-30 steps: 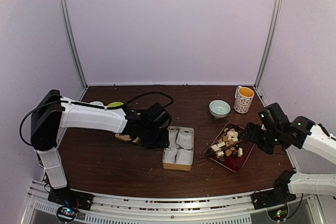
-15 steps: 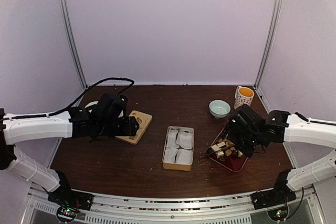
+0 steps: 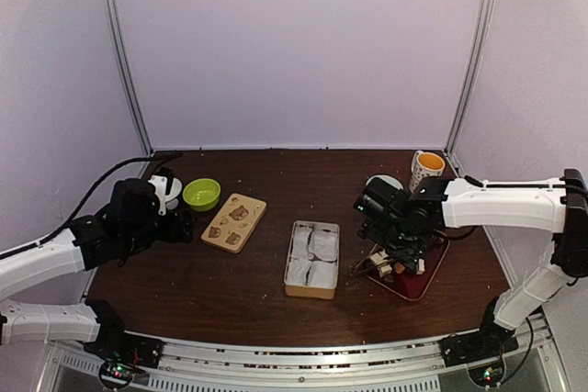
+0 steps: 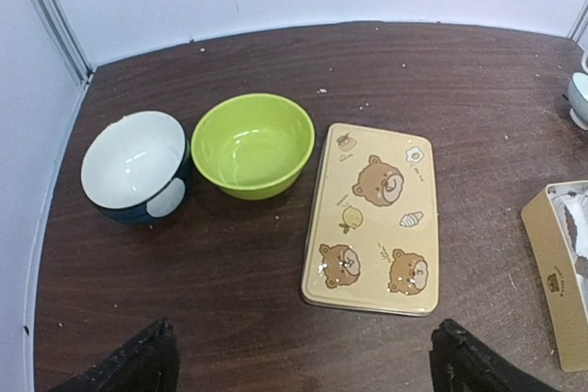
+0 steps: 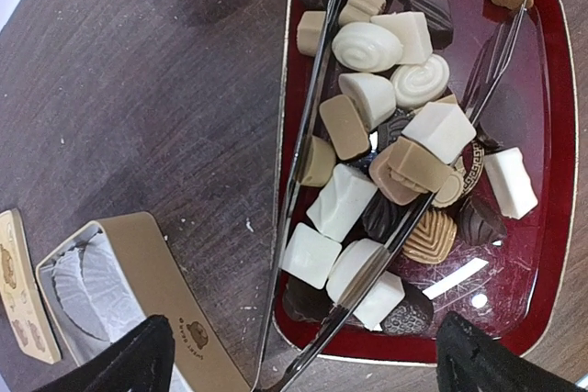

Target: Pack the chocolate

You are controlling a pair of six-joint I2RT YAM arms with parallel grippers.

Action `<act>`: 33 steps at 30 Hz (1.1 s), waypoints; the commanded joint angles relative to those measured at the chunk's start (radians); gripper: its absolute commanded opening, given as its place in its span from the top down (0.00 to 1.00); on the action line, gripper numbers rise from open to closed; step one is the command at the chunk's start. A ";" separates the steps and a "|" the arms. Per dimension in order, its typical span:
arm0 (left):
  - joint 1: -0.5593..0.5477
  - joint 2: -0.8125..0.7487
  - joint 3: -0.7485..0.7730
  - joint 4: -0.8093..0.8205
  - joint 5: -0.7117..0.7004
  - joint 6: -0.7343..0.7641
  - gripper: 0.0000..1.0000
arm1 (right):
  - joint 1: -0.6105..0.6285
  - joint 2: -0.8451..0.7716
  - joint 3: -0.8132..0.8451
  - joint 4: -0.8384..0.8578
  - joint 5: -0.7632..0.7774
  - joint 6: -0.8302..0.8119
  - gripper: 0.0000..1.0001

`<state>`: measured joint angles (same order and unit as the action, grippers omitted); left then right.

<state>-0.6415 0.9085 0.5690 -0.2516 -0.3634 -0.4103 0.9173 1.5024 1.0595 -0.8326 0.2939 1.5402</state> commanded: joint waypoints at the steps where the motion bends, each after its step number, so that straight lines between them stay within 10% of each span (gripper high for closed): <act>1: 0.003 -0.030 -0.004 0.079 -0.049 0.143 0.02 | 0.008 0.056 0.049 -0.098 0.052 0.056 0.00; 27: 0.002 -0.170 -0.129 0.160 -0.052 0.179 0.02 | -0.013 0.251 0.126 -0.133 0.089 0.190 0.01; 33: 0.003 -0.171 -0.127 0.157 -0.050 0.179 0.02 | -0.021 0.280 0.148 -0.151 0.094 0.192 0.20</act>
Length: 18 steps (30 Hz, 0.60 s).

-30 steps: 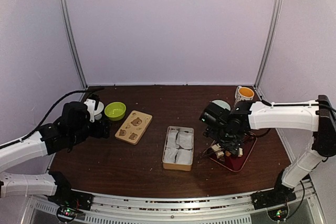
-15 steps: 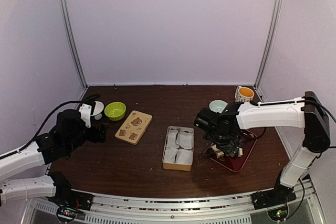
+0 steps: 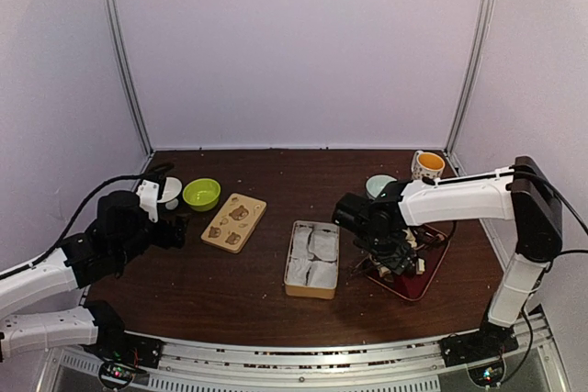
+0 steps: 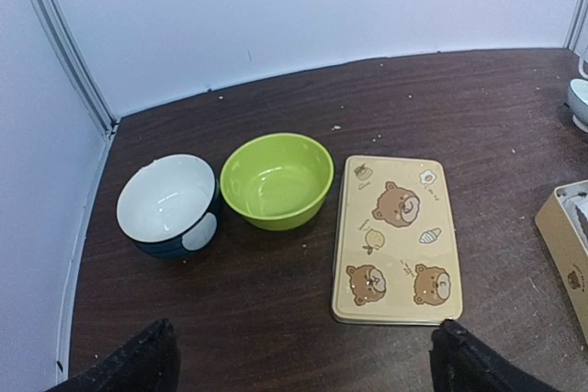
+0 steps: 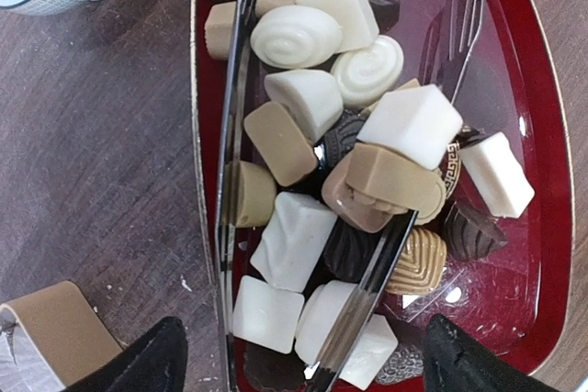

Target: Pack the chocolate

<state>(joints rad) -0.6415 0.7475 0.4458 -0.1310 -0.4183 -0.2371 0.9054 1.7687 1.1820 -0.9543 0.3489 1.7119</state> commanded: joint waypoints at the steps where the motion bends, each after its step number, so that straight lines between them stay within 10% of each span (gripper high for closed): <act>1: 0.003 -0.010 -0.004 0.035 0.004 0.006 0.02 | -0.008 0.011 0.020 -0.025 0.041 0.026 0.23; 18: 0.003 -0.028 -0.008 0.019 0.001 0.001 0.02 | -0.028 0.037 -0.014 0.026 0.001 0.025 0.13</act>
<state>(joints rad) -0.6415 0.7246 0.4454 -0.1360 -0.4183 -0.2371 0.8856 1.7893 1.1759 -0.9237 0.3477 1.7348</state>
